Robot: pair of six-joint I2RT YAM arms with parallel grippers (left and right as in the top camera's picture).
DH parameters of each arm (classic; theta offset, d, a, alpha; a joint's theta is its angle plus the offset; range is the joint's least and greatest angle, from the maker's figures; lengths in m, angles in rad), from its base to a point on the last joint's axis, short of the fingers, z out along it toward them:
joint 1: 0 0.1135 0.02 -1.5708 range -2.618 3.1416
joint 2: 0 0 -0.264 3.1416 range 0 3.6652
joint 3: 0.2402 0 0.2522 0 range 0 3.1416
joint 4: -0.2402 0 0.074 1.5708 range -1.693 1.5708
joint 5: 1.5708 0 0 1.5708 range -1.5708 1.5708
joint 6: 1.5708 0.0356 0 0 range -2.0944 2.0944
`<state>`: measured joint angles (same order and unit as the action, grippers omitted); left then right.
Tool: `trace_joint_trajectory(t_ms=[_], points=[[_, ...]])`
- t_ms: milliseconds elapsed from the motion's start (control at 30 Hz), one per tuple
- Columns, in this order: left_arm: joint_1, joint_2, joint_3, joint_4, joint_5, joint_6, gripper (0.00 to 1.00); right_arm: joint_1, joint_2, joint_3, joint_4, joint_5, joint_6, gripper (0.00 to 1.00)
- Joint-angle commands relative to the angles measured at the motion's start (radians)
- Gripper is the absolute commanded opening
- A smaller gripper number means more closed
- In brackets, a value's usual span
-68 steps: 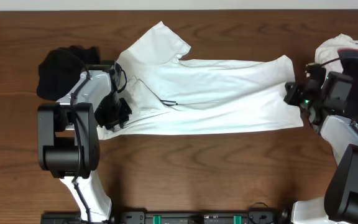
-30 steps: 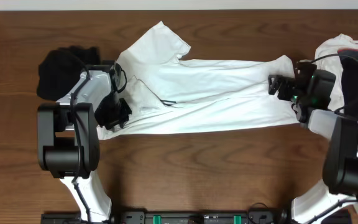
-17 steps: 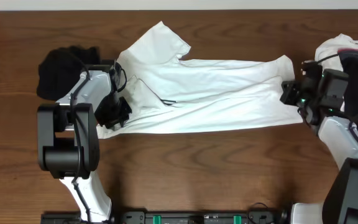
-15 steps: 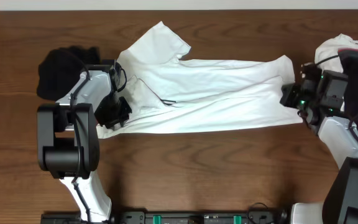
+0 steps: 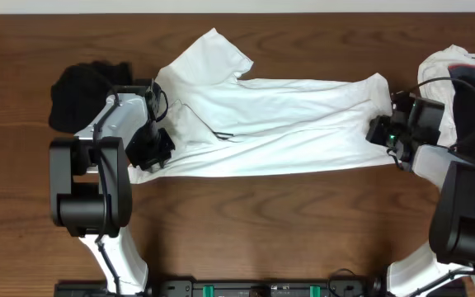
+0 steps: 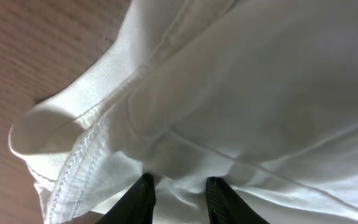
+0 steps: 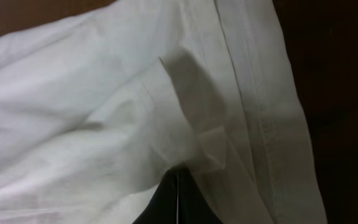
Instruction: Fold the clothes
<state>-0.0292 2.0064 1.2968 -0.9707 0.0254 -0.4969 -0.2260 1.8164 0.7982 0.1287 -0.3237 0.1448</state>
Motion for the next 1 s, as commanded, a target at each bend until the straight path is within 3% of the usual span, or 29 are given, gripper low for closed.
trace_joint_trajectory(t_ms=[0, 100, 233, 300, 367, 467, 500, 733, 967], points=[[0.003, -0.031, 0.052, 0.005, -0.018, 0.008, 0.31, -0.003, 0.007, 0.006, 0.009, 0.005, -0.004, 0.02], [-0.009, -0.119, 0.095, -0.008, -0.018, 0.005, 0.31, -0.003, 0.007, 0.006, 0.007, 0.006, -0.004, 0.03], [-0.046, -0.246, 0.111, -0.004, -0.018, 0.005, 0.48, -0.003, 0.007, 0.006, 0.002, 0.006, -0.004, 0.07], [-0.069, -0.294, 0.111, -0.005, -0.018, 0.006, 0.50, -0.003, 0.007, 0.006, 0.000, 0.005, -0.004, 0.13], [-0.097, -0.323, 0.110, -0.014, -0.018, 0.006, 0.50, -0.003, 0.007, 0.006, -0.007, 0.006, -0.004, 0.34], [-0.157, -0.330, 0.110, -0.020, -0.017, 0.065, 0.50, -0.003, 0.007, 0.006, -0.023, 0.005, -0.003, 0.88], [-0.182, -0.327, 0.109, -0.020, -0.017, 0.102, 0.50, -0.003, 0.007, 0.006, -0.030, 0.005, -0.003, 0.99], [-0.322, -0.325, 0.109, 0.014, -0.018, 0.327, 0.50, -0.003, 0.007, 0.006, -0.074, 0.006, -0.004, 0.99], [-0.373, -0.321, 0.106, 0.032, -0.018, 0.353, 0.50, -0.003, 0.007, 0.006, -0.076, 0.006, -0.004, 0.99]])
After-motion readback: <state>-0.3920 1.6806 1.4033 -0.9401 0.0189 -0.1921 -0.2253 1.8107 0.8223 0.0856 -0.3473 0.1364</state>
